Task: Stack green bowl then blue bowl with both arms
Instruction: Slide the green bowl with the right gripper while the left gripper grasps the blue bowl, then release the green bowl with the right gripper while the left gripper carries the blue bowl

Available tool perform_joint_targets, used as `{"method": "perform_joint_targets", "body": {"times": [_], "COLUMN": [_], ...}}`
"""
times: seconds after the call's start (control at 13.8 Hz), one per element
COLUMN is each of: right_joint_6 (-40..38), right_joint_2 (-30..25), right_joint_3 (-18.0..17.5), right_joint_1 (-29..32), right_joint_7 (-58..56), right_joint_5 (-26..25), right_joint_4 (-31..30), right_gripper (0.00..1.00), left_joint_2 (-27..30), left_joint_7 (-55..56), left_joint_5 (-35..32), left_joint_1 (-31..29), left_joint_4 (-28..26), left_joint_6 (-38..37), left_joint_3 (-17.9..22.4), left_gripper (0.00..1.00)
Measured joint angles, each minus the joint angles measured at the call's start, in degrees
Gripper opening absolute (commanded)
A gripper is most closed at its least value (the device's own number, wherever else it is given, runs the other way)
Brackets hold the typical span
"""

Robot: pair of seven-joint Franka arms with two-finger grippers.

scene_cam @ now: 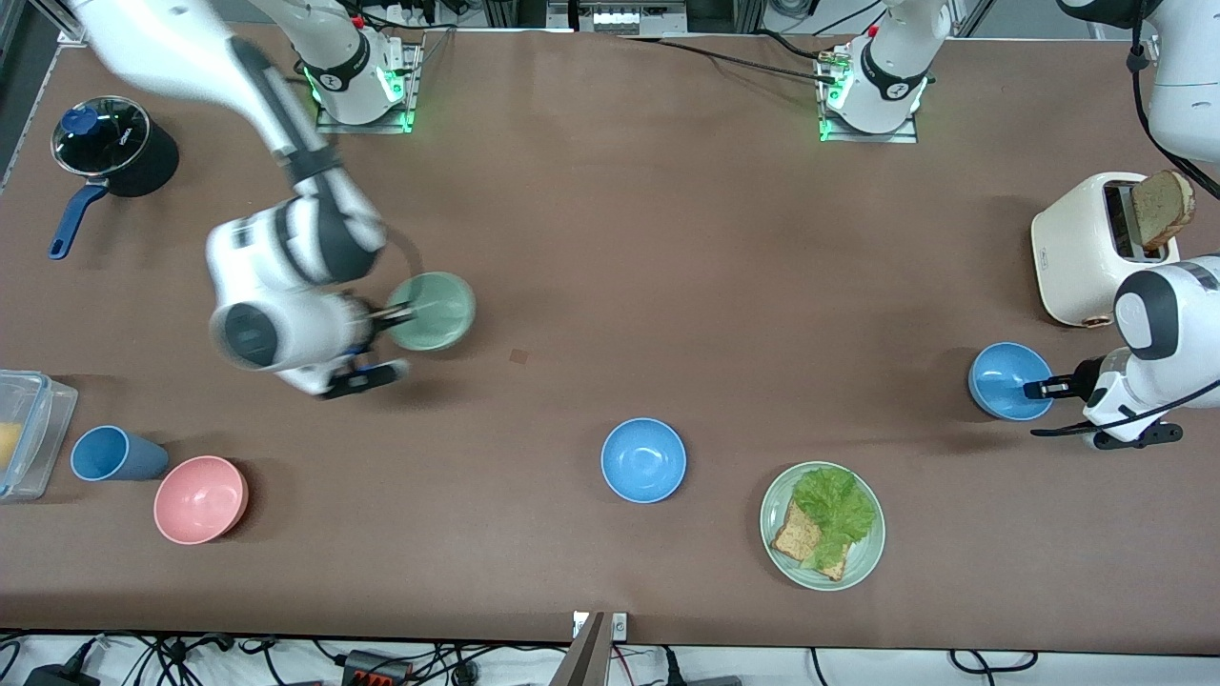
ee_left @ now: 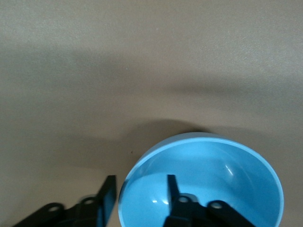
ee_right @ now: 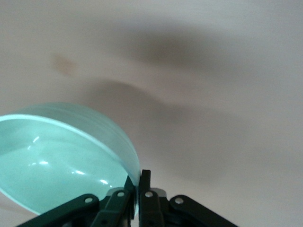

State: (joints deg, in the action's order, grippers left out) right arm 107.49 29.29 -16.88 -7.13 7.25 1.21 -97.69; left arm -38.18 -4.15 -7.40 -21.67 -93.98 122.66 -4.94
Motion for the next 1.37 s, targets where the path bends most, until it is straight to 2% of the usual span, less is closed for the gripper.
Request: {"method": "perform_joint_targets", "body": {"times": [0.29,0.43,0.65,0.72,0.8,1.08,1.23,1.37], "right_joint_6": [10.0,13.3,14.1,14.0,14.0,11.7,5.5,-2.0], "right_joint_2": [3.8,7.0,9.4,9.3,9.4,7.3,2.9,-1.5], "right_joint_3": [-1.0,-1.0,-1.0,-0.9,-0.8,-0.1,0.9,2.3], "right_joint_1": [-14.9,-19.1,-21.1,-21.2,-21.2,-20.3,-18.7,-14.3], "right_joint_7": [17.6,23.4,25.5,25.5,25.6,32.2,34.4,34.6], "right_joint_5": [0.0,0.1,3.2,3.6,3.9,4.0,3.9,3.7], "right_joint_4": [0.0,0.0,0.4,0.4,0.4,3.4,8.1,13.5], "right_gripper": [0.00,0.00,0.00,0.28,0.99,1.00,1.00,1.00], "left_joint_2": [0.1,0.4,1.5,2.5,3.9,10.4,12.6,13.9], "left_joint_7": [-2.6,-3.2,-3.2,-3.2,-3.2,-1.7,-0.2,2.4], "left_joint_5": [0.0,0.2,1.2,1.5,1.7,2.1,2.2,3.4], "left_joint_1": [-0.1,-0.1,-0.1,-0.1,-0.1,0.0,0.1,0.0], "left_joint_4": [0.1,0.4,1.5,1.9,2.2,2.5,2.5,2.5], "left_joint_6": [-0.1,-0.9,-4.9,-7.2,-9.9,-18.8,-20.7,-22.4], "left_joint_3": [-0.2,-0.5,-1.6,-2.4,-3.2,-8.5,-10.9,-13.2], "left_gripper": [0.01,0.01,0.01,0.01,0.01,0.01,0.01,0.01]}}
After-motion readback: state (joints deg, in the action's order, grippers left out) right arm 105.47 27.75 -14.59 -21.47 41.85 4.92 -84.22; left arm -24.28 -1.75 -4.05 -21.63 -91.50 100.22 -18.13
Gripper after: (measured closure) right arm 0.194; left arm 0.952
